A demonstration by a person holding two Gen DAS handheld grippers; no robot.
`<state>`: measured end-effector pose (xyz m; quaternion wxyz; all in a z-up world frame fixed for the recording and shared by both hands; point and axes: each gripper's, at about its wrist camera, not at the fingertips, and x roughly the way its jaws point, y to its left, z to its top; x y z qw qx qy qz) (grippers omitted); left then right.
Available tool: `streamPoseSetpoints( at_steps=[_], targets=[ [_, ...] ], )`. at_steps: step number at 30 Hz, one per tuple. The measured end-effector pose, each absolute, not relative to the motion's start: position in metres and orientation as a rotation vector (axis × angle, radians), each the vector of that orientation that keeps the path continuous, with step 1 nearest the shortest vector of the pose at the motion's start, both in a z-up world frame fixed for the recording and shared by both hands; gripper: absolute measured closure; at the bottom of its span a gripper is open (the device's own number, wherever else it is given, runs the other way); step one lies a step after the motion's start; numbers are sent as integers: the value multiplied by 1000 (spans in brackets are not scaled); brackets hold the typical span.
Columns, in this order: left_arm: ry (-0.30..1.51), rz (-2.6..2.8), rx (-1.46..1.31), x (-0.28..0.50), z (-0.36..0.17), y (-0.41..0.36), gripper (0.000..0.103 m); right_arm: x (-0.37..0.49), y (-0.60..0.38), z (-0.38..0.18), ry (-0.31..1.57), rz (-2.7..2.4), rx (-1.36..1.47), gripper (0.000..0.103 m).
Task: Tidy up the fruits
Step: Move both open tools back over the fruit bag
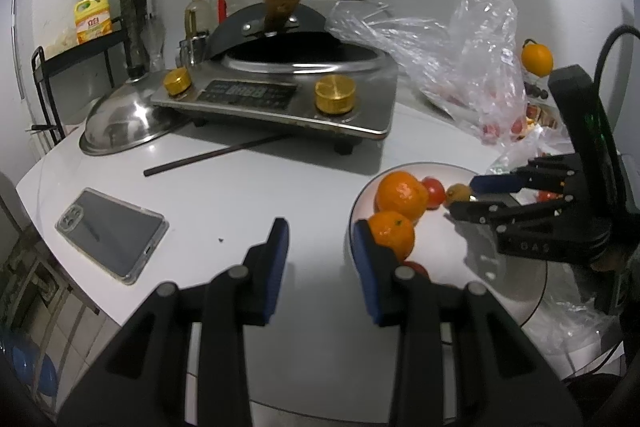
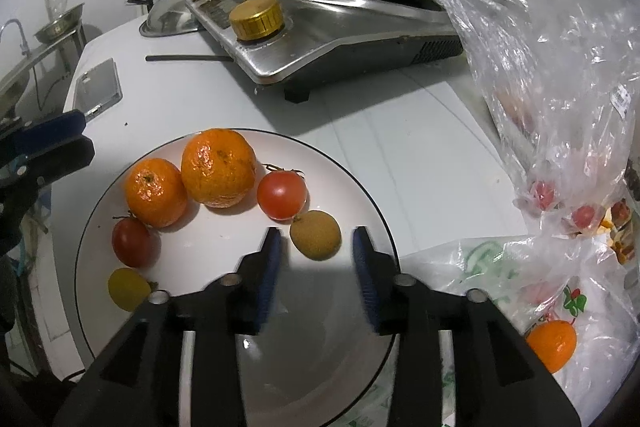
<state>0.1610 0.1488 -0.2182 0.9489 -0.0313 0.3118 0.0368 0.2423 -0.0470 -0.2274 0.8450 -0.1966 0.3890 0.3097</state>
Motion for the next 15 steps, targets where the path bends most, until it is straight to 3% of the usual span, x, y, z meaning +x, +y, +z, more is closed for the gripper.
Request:
streamPoseSetpoints(
  at_steps=[15],
  targets=[
    [605, 47, -34, 146, -200, 120, 68, 219, -72, -203, 776, 645, -388, 60]
  ],
)
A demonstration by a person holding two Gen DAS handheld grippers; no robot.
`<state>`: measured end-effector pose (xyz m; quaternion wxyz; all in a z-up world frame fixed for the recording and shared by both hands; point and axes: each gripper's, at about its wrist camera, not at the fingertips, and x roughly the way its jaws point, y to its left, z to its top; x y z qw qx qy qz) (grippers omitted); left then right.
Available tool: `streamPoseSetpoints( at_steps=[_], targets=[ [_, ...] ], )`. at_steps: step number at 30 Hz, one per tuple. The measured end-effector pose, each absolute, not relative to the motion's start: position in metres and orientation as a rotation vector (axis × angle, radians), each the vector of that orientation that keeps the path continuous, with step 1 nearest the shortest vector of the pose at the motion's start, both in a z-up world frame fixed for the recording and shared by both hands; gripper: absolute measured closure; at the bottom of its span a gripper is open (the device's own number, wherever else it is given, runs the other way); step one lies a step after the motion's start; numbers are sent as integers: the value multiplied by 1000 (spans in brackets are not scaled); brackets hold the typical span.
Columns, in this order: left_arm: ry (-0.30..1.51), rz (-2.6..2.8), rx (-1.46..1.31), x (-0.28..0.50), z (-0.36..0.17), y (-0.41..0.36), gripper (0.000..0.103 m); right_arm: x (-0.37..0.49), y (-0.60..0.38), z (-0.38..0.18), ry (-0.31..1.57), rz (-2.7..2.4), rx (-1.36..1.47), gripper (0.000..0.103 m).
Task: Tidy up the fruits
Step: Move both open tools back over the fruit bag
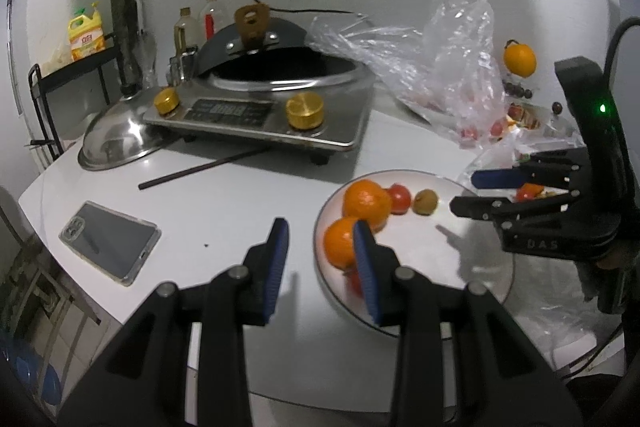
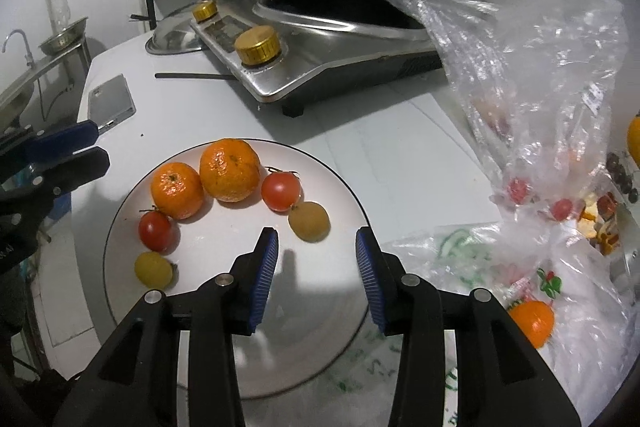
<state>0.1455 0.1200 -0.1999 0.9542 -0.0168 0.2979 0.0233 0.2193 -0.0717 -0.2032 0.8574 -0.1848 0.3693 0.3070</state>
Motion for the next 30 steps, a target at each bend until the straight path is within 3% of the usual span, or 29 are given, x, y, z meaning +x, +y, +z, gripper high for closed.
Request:
streamPoseSetpoints(
  at_steps=[8, 12, 30],
  targets=[
    [598, 18, -14, 133, -191, 90, 67, 201, -102, -187, 744, 633, -354, 60],
    [586, 10, -3, 125, -184, 74, 51, 193, -119, -181, 730, 621, -336, 60],
    [624, -60, 68, 110, -186, -4, 51, 164, -196, -181, 706, 583, -256, 60]
  ],
)
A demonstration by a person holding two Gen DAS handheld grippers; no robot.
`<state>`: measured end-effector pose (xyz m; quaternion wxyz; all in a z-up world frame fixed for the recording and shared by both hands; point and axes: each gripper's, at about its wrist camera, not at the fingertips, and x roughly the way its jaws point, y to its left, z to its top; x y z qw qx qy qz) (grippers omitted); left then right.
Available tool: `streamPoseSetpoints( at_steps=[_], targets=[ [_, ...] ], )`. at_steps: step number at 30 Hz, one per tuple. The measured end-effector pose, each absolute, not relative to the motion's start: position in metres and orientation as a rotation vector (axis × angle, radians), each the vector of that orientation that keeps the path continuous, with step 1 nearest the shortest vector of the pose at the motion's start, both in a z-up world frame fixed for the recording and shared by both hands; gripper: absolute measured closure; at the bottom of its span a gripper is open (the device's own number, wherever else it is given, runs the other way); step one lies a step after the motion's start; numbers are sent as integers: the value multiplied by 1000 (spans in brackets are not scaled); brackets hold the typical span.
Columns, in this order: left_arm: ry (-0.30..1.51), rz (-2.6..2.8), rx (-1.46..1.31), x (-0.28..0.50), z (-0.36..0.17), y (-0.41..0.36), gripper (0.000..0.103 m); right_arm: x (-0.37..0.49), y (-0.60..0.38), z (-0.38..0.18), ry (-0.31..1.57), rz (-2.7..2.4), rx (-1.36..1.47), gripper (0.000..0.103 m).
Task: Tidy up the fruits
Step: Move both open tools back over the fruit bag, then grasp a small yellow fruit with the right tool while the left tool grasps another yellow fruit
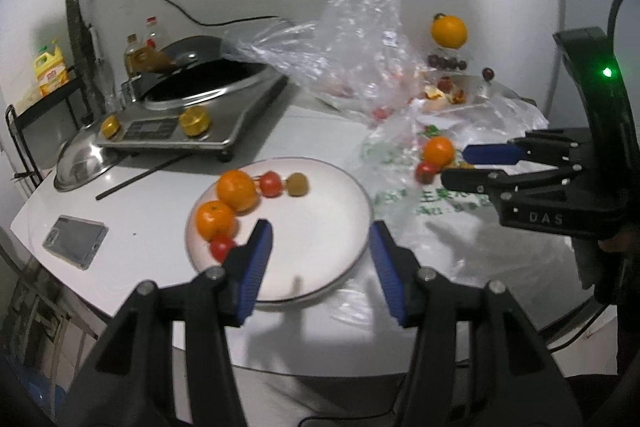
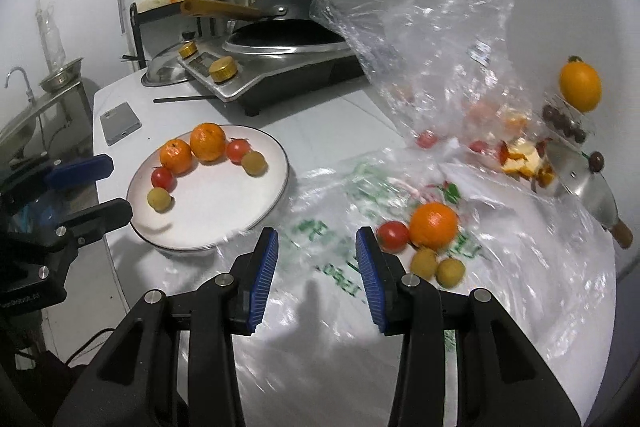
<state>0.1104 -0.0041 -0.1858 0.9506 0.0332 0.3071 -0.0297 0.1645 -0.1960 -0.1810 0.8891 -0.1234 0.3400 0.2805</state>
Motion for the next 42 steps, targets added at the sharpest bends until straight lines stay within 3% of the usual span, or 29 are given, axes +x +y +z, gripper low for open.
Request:
streamPoseSetpoints(
  at_steps=[28, 36, 42],
  targets=[
    [665, -192, 175, 154, -196, -109, 51, 184, -292, -199, 724, 507, -159, 60],
    [694, -218, 170, 180, -209, -124, 51, 202, -289, -203, 746, 533, -184, 69],
    [721, -240, 151, 197, -217, -131, 51, 217, -293, -209, 769, 545, -181, 70]
  ],
)
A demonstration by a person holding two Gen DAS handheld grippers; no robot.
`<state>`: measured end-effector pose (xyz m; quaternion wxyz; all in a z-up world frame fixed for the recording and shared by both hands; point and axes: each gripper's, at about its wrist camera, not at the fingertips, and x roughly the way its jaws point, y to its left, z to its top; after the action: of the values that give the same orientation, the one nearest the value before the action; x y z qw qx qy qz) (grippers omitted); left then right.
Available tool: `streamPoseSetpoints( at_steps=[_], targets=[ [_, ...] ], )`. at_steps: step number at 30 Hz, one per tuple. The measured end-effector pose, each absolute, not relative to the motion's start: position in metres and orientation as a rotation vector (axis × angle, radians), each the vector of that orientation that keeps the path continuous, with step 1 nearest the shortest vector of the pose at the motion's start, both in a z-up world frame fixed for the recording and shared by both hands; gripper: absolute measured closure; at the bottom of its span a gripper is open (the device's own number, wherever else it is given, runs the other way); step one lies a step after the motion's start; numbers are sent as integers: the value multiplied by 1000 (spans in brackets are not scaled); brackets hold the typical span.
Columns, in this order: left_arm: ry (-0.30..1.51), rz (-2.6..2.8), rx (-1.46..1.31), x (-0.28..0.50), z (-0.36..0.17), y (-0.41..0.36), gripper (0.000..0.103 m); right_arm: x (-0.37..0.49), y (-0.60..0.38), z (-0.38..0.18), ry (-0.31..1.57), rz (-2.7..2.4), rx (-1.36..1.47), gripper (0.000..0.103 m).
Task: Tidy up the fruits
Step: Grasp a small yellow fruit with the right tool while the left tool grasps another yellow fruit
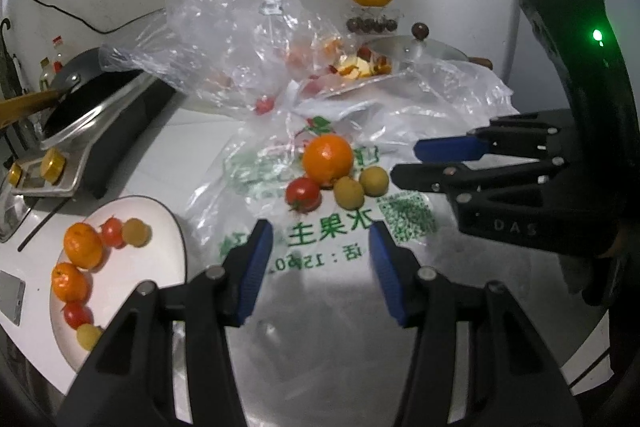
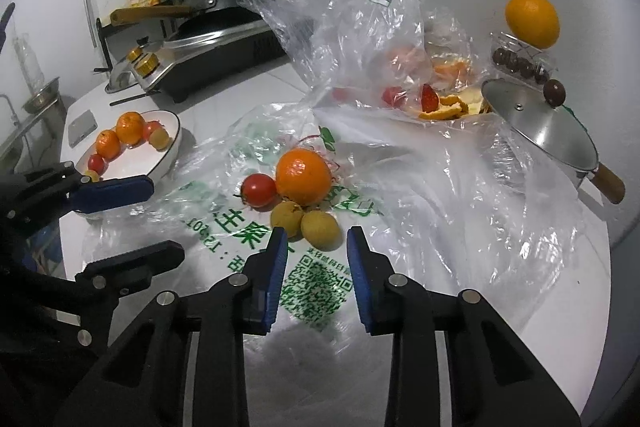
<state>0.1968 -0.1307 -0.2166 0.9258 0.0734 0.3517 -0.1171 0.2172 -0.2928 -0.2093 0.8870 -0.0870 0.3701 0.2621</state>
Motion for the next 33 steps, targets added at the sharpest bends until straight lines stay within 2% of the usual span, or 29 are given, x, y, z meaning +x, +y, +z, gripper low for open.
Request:
streamPoseSetpoints(
  at_steps=[7, 12, 15, 27, 29, 33],
  targets=[
    [756, -270, 166, 215, -225, -139, 52, 231, -296, -219, 793, 565, -150, 70],
    [784, -278, 174, 229, -231, -145, 65, 240, -298, -224, 804, 581, -136, 74],
    [802, -293, 173, 235, -237, -150, 67, 243, -297, -226, 817, 604, -130, 74],
    [850, -316, 235, 255, -245, -165, 68, 258, -297, -237, 875, 647, -76, 74],
    [860, -323, 246, 258, -246, -168, 68, 255, -298, -237, 872, 658, -81, 79],
    [873, -328, 254, 266, -247, -174, 68, 252, -304, -234, 856, 649, -81, 81]
  ],
)
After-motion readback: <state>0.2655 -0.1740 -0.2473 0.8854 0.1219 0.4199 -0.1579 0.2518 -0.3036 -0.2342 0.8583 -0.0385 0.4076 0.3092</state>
